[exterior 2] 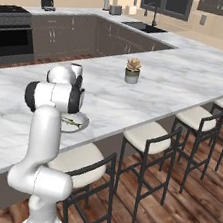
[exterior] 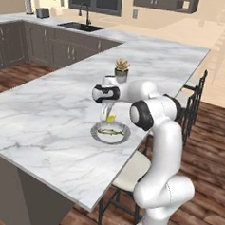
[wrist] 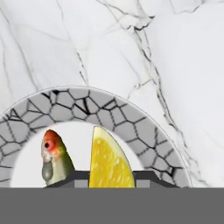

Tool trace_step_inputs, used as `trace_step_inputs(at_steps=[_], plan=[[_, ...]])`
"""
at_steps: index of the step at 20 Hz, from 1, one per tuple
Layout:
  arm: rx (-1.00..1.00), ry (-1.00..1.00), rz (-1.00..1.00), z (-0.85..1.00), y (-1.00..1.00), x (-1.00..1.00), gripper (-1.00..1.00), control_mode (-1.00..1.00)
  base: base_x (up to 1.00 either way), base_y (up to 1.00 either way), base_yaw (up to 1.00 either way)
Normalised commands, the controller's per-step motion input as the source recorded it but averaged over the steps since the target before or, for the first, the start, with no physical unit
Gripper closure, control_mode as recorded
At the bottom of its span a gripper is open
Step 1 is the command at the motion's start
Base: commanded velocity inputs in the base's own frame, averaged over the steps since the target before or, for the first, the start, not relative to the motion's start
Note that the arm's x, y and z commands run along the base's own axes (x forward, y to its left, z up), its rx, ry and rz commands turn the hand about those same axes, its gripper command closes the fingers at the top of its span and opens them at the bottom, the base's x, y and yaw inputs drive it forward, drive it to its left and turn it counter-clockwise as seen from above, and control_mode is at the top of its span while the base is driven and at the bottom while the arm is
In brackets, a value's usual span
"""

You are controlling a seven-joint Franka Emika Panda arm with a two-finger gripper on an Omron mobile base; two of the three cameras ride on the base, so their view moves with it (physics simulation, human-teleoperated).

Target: Take the lemon wedge from the fridge and place it on the plate with fish on the dining counter.

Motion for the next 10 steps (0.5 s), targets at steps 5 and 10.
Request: trace_step_inputs(at_steps=[5,10], plan=[[0.00,0.00,0.03,-0.42,-0.08,0.00,1.00,-1.00,0.00,0.00,0.00],[0.00,0.00,0.03,-0.18,0.00,0.00,1.00,-1.00,0.00,0.00,0.00]])
